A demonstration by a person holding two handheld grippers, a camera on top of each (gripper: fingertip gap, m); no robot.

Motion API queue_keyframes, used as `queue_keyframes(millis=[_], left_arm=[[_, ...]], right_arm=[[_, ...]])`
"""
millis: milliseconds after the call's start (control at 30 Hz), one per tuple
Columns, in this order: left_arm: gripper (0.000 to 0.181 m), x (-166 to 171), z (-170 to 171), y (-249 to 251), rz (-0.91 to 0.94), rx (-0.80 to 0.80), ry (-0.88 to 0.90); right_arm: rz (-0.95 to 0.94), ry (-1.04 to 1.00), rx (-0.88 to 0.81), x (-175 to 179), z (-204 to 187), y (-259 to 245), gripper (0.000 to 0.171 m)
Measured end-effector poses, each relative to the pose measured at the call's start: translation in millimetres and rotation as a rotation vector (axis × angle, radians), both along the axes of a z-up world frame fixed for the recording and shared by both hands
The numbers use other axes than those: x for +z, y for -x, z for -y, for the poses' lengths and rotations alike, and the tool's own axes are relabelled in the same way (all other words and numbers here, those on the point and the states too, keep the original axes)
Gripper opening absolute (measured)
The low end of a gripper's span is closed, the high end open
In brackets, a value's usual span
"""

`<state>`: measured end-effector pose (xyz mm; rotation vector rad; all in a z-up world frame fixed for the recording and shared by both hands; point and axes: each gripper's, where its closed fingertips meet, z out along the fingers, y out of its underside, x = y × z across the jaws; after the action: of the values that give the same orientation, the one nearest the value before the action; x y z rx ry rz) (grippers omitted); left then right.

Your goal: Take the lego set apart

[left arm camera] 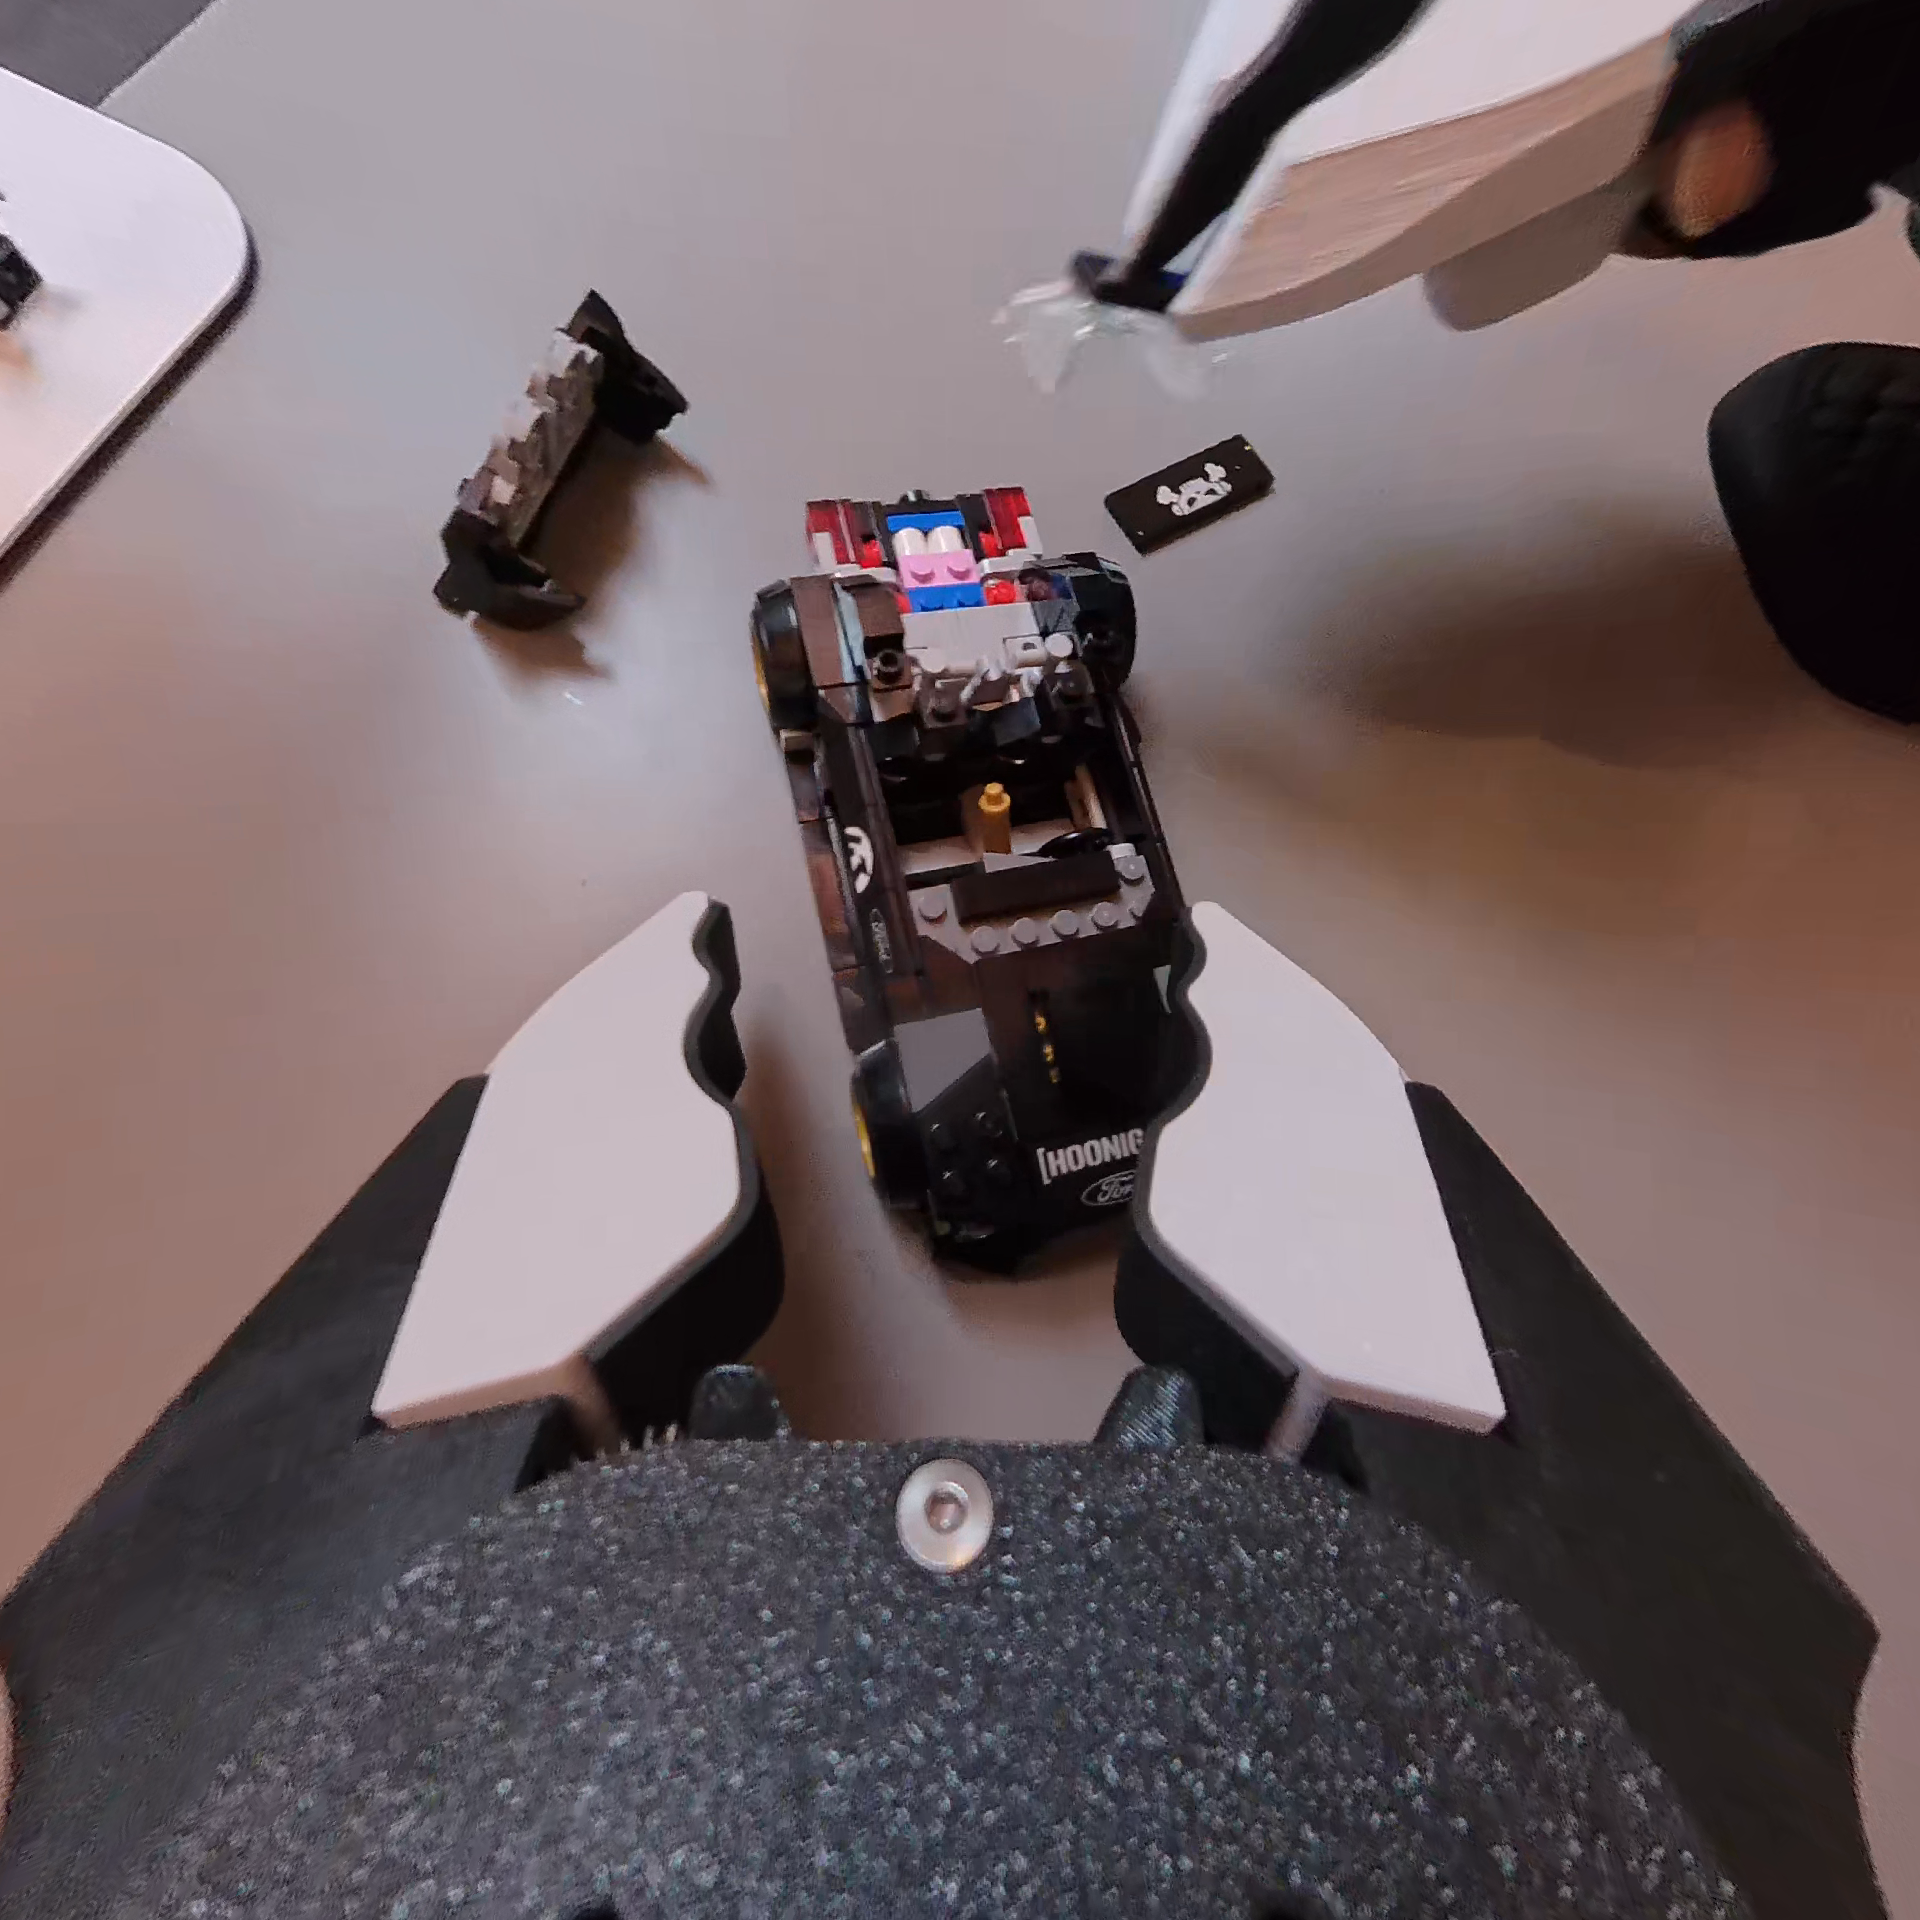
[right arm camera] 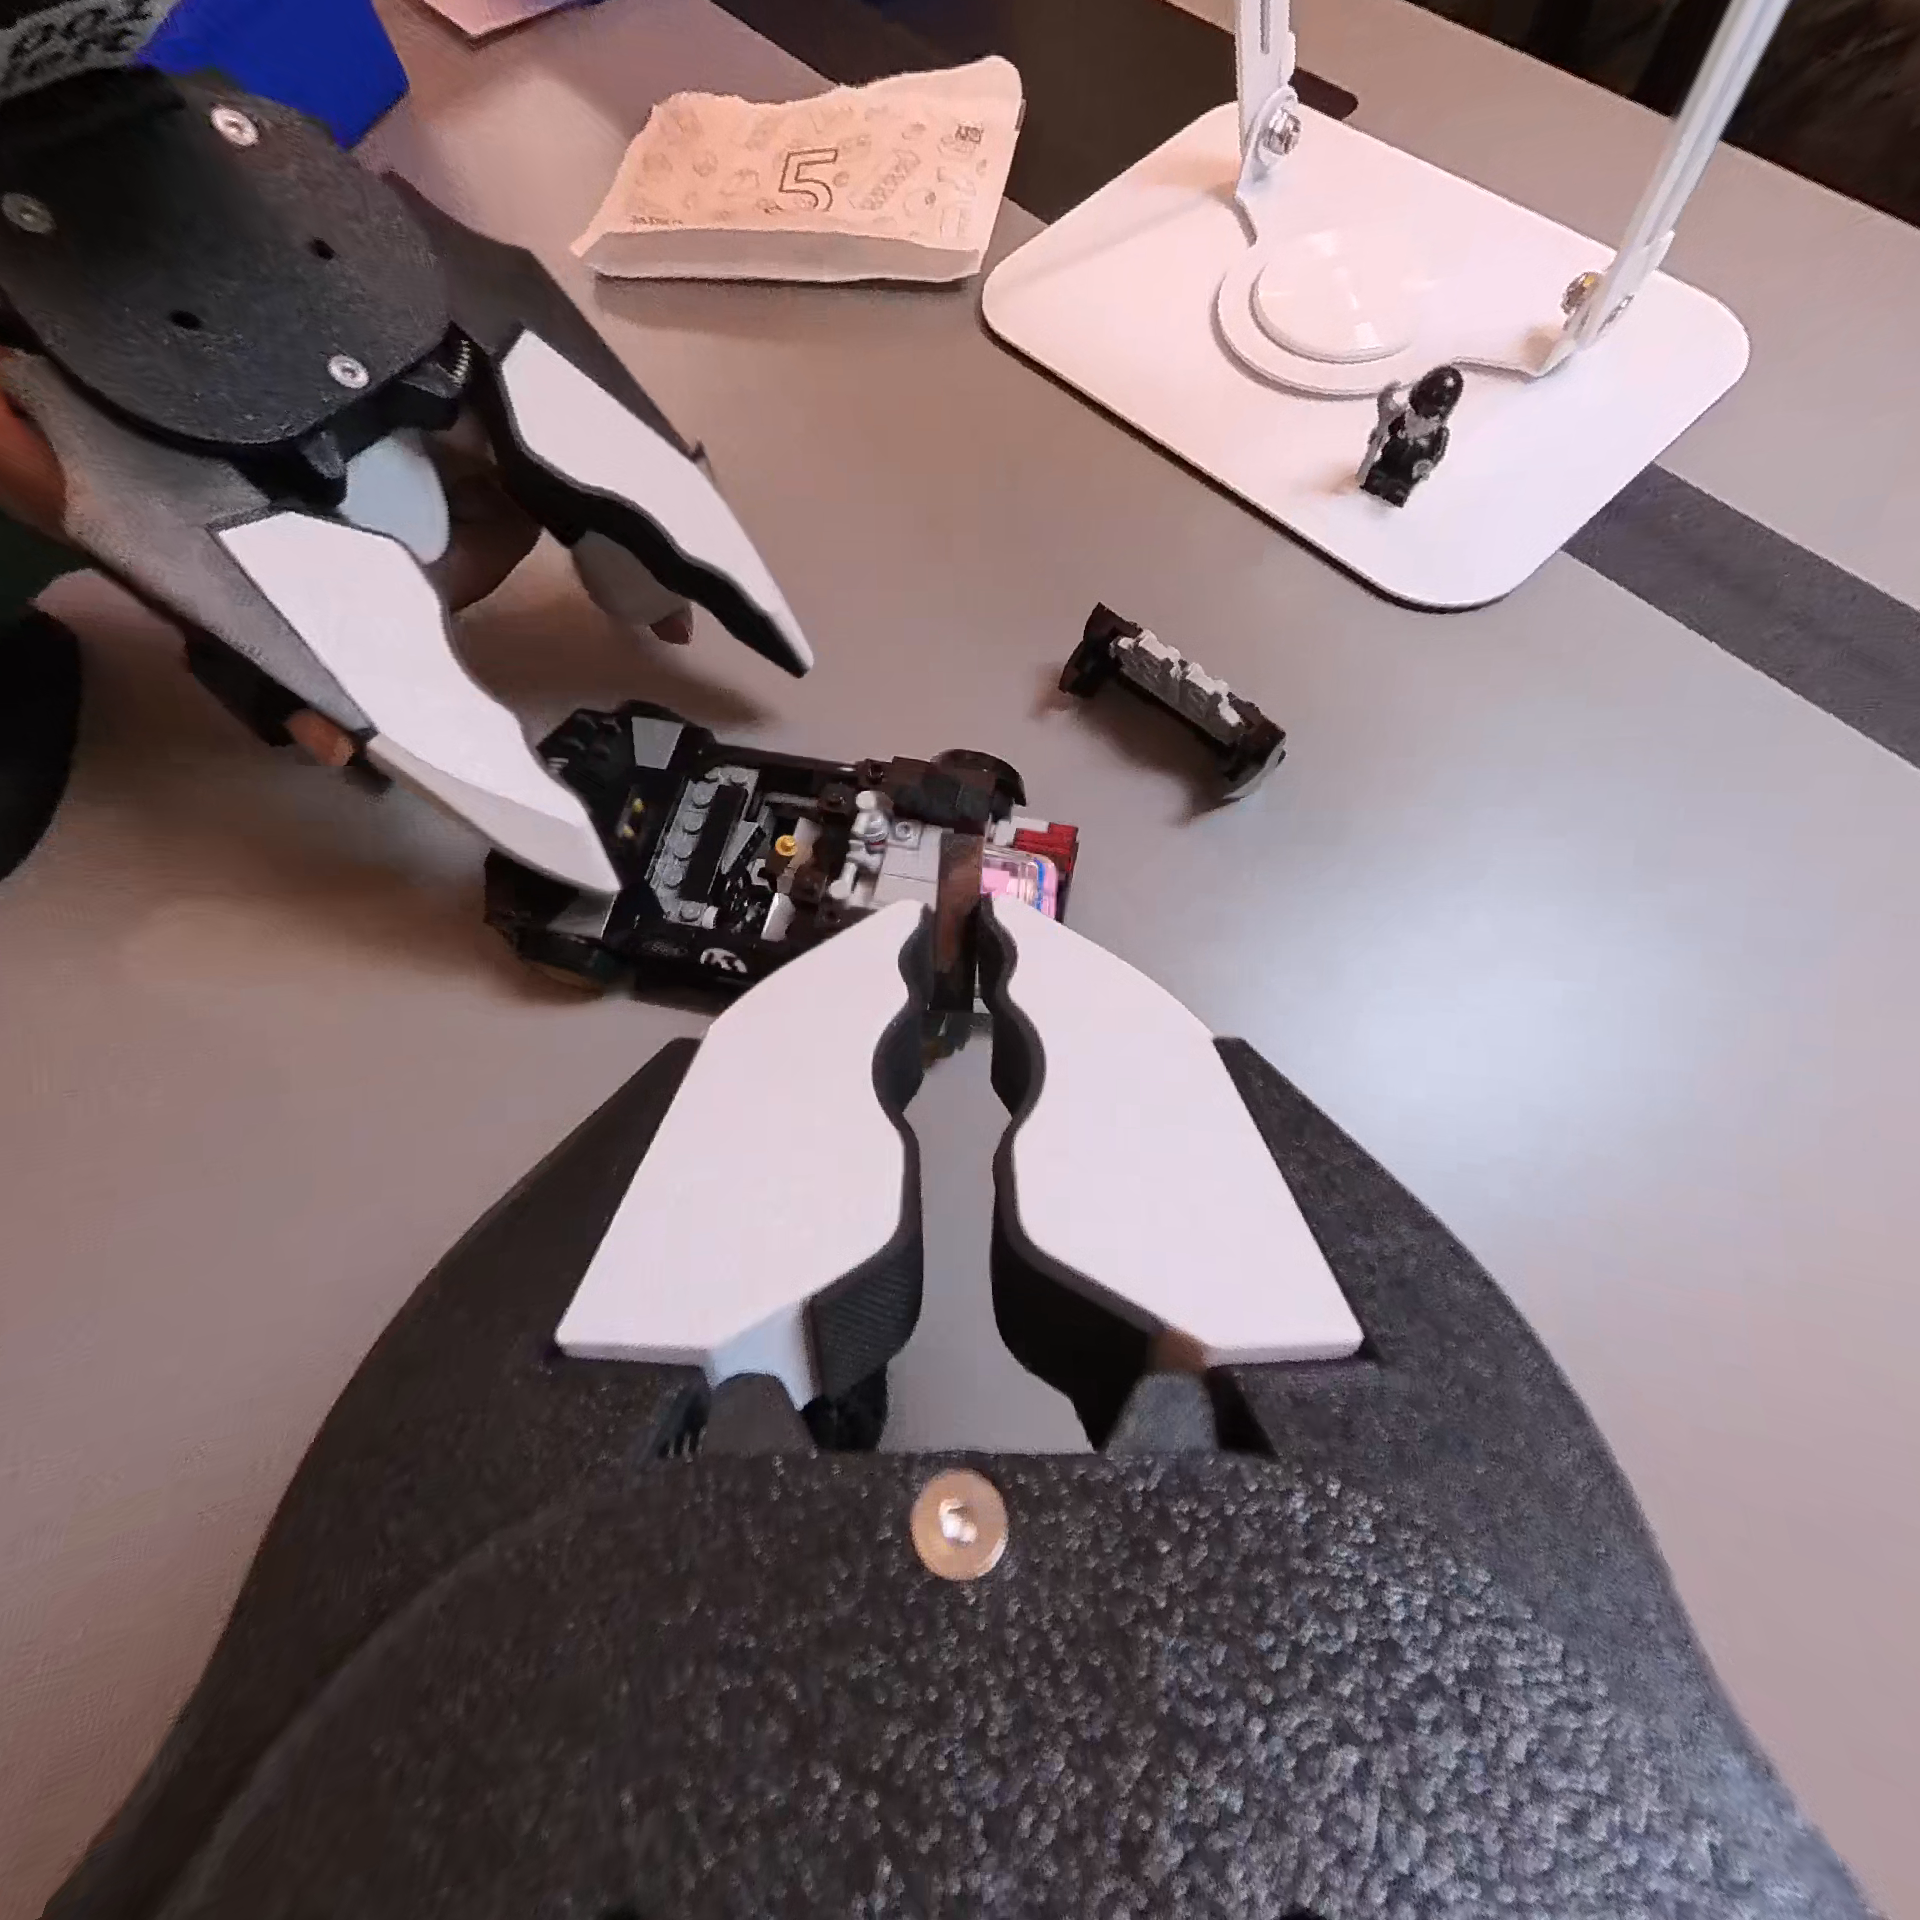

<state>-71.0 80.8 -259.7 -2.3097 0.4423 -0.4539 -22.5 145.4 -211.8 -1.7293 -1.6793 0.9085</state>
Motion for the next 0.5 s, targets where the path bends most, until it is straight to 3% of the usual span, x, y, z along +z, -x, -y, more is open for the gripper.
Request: queue_keyframes(millis=[500], left_arm=[[0.078,-3,6,-4,-0.003,-0.038,0.002]], right_arm=[[0.226,0.017,0.006,-32,21,32,0.008]])
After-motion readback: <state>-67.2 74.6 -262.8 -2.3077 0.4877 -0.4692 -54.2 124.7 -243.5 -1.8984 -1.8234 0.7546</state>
